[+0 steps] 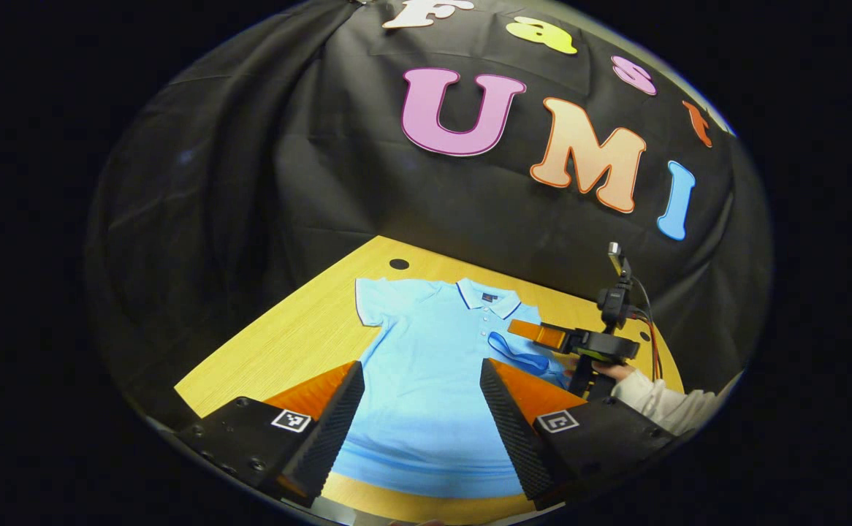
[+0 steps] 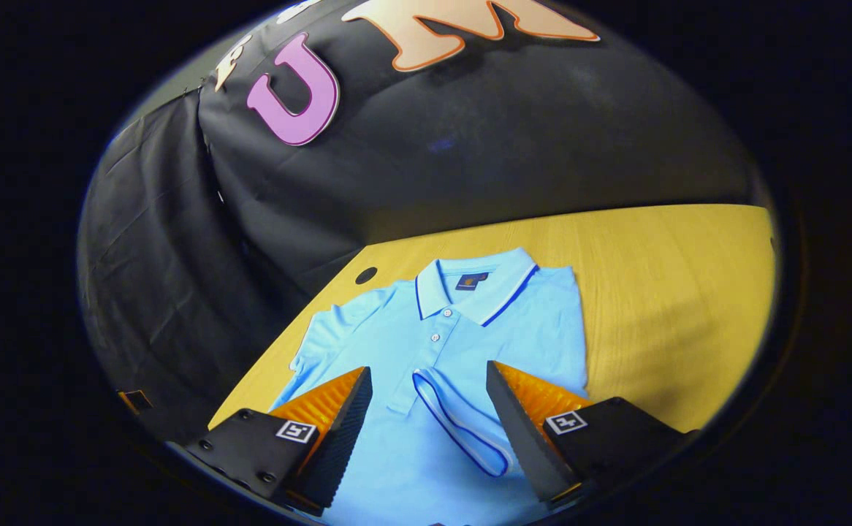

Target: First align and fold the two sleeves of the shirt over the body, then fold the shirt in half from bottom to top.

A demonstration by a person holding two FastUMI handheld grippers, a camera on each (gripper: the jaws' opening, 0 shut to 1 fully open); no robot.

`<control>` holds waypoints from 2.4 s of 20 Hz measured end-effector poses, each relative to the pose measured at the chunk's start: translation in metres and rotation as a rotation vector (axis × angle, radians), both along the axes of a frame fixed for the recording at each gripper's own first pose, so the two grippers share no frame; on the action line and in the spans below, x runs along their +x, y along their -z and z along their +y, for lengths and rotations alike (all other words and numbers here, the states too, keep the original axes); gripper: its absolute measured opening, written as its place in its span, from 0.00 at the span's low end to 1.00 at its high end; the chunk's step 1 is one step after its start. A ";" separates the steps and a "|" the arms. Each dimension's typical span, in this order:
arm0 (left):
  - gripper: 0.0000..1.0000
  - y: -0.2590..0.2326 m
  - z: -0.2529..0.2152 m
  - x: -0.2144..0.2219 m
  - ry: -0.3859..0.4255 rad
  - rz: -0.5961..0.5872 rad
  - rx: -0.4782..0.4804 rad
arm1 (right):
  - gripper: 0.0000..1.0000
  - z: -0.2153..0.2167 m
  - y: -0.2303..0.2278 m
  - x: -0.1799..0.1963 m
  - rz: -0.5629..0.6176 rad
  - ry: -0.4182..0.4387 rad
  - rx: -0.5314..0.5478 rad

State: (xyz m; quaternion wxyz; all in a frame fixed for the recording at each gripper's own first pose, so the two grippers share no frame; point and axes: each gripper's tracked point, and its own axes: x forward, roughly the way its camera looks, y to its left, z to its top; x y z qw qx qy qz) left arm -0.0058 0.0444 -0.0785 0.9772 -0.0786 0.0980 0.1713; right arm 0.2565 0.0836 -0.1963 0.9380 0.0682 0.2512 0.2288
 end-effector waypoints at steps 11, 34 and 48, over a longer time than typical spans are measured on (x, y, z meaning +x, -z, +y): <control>0.95 -0.022 0.130 0.120 0.136 -0.042 0.118 | 0.98 -0.077 -0.028 -0.105 -0.029 0.336 -0.037; 0.95 0.083 0.250 0.280 0.222 0.230 0.224 | 0.98 -0.160 -0.048 -0.193 -0.020 0.726 -0.104; 0.00 0.083 0.240 0.289 0.247 0.221 0.222 | 0.98 -0.146 -0.033 -0.190 0.014 0.707 -0.119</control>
